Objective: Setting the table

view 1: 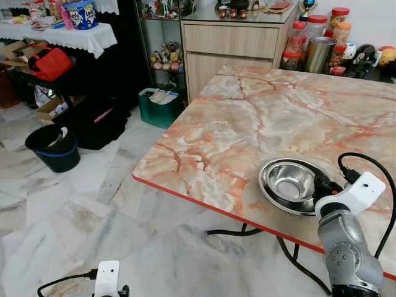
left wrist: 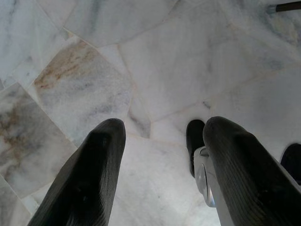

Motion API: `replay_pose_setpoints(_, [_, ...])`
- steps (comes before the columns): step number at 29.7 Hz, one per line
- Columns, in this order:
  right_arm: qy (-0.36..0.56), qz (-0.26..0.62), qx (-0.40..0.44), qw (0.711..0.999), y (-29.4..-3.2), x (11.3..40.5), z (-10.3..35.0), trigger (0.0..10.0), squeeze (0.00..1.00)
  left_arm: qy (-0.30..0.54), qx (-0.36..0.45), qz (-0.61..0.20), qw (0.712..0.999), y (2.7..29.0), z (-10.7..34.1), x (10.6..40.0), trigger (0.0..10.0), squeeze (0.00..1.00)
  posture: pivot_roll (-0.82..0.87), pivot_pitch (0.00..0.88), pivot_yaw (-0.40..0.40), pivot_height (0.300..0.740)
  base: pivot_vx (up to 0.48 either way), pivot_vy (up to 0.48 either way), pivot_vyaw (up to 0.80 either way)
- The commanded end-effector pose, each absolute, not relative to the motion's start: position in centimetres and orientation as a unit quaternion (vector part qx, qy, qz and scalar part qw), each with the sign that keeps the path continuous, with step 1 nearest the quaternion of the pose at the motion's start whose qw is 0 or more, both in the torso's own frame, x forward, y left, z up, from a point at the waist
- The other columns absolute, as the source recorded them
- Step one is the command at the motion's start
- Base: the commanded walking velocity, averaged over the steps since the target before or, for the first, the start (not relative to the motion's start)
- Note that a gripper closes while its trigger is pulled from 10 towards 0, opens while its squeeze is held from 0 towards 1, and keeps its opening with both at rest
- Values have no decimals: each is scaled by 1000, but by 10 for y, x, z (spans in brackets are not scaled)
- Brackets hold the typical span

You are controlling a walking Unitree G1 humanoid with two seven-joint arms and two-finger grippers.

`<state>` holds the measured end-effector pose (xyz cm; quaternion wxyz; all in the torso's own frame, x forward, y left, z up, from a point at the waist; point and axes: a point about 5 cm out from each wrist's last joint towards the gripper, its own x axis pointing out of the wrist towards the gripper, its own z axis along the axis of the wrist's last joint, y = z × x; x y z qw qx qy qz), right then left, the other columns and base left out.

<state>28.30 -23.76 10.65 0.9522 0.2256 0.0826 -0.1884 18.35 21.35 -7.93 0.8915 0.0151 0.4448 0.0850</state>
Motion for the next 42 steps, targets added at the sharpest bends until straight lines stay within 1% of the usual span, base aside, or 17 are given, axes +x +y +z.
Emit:
replay_pose_setpoints(1, [61, -173, 190, 965, -234, 285, 116, 10000, 0, 439, 9, 91, 894, 215, -78, 186, 10000, 0, -50, 0, 63, 740, 0, 0, 0])
replay_pose_setpoints(2, [51, -151, 144, 977, -230, 287, 120, 10000, 0, 438, 9, 91, 894, 215, -78, 186, 10000, 0, -50, 0, 63, 740, 0, 0, 0])
replay_pose_setpoints(4, [42, -130, 116, 984, -225, 290, 122, 10000, 0, 437, 8, 91, 895, 215, -77, 186, 10000, 0, -53, 0, 63, 740, 0, 0, 0])
replay_pose_setpoints(5, [30, -111, 78, 990, -221, 291, 124, 10000, 0, 435, 8, 92, 896, 215, -77, 186, 10000, 0, -53, 0, 63, 740, 0, 0, 0])
replay_pose_setpoints(7, [8, -93, -10, 996, -215, 293, 124, 10000, 0, 434, 8, 93, 896, 215, -77, 187, 10000, 0, -54, 0, 65, 740, 0, 0, 0])
replay_pose_setpoints(9, [-14, -79, -48, 996, -210, 295, 126, 10000, 0, 433, 6, 93, 897, 215, -77, 187, 10000, 0, -51, 0, 65, 740, 0, 0, 0])
replay_pose_setpoints(11, [-32, -67, -24, 997, -203, 297, 129, 10000, 0, 430, 2, 93, 898, 214, -77, 188, 10000, 0, -47, 0, 66, 740, 0, 0, 0])
replay_pose_setpoints(13, [-34, -61, -20, 997, -200, 298, 129, 10000, 0, 429, 1, 93, 899, 214, -77, 188, 10000, 0, -47, 0, 66, 740, 0, 0, 0])
replay_pose_setpoints(19, [-33, -36, -40, 998, -192, 302, 121, 10000, 0, 427, 1, 94, 900, 215, -76, 189, 10000, 0, -41, 0, 65, 740, 0, 0, 0])
replay_pose_setpoints(25, [-37, -25, -43, 998, -190, 306, 116, 10000, 0, 426, 3, 93, 900, 216, -75, 190, 10000, 0, -42, 0, 62, 740, 0, 0, 0])
replay_pose_setpoints(31, [-25, -25, -42, 999, -189, 307, 107, 10000, 0, 422, -3, 96, 901, 213, -76, 189, 10000, 0, -49, 0, 48, 740, 0, -398, 0])
replay_pose_setpoints(37, [-12, -28, -35, 999, -189, 305, 97, 10000, 0, 419, -12, 96, 903, 209, -77, 188, 10000, 0, -52, 0, 44, 740, 0, -415, -646])
replay_pose_setpoints(42, [-9, -32, -37, 999, -190, 301, 91, 10000, 0, 417, -17, 96, 904, 207, -77, 187, 10000, 0, -48, 0, 41, 740, 0, -432, 0])
